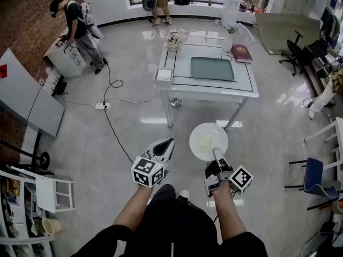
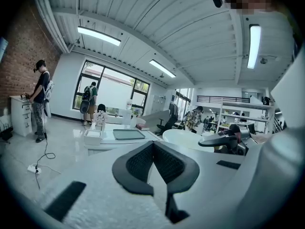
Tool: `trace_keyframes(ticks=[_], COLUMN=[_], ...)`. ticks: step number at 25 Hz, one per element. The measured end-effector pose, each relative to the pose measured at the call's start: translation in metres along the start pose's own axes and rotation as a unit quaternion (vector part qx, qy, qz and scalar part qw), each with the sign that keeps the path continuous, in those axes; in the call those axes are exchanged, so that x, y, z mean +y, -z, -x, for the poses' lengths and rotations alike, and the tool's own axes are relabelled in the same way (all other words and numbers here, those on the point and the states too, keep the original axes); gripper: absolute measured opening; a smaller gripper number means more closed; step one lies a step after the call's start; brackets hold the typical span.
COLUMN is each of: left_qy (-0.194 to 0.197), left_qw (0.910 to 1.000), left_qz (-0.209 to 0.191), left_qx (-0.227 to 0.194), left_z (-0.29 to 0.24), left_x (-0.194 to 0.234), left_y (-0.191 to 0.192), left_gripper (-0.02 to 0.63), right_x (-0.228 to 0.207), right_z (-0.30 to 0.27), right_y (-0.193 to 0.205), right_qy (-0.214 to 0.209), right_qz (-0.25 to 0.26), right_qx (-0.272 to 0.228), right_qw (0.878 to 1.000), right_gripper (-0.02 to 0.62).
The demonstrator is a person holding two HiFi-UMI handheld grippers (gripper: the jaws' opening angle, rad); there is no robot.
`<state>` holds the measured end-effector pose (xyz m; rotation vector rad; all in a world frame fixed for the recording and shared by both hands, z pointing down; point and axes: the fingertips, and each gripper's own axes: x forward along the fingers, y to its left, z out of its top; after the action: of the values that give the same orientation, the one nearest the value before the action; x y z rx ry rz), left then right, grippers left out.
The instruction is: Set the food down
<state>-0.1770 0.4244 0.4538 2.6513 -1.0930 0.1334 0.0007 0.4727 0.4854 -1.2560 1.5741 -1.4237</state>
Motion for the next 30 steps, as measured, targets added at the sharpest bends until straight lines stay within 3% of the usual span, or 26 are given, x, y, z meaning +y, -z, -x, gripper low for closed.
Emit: trace_keyframes(ticks=[14,23,30], left_qy=[-0.004,0.006,0.018], left_qw=[0.9999,0.9998,0.9994], left_qz=[0.011,0.014,0.017], left_qx=[0.010,0.012,0.026], left_z=[-0.037,-0.110,-0.176], left_x=[0.008,0.048,0.090], left_y=[0.011,-0.004,-0.022], left_gripper=[0.005,0.005,0.005], right_x=[-0.022,-0.028,-0.023], right_z=[-0.021,-0.093,-0.158], right_y=[-0.019,-0.056,-0.097], right_qy=[0.009,0.014,0.036], right_qz=[-0.021,-0.033,-0.015], right_qx=[0.013,0.015,0.014], right_qw=[1.000,0.999,0.999], right_gripper=[0.023,0.023,0.023])
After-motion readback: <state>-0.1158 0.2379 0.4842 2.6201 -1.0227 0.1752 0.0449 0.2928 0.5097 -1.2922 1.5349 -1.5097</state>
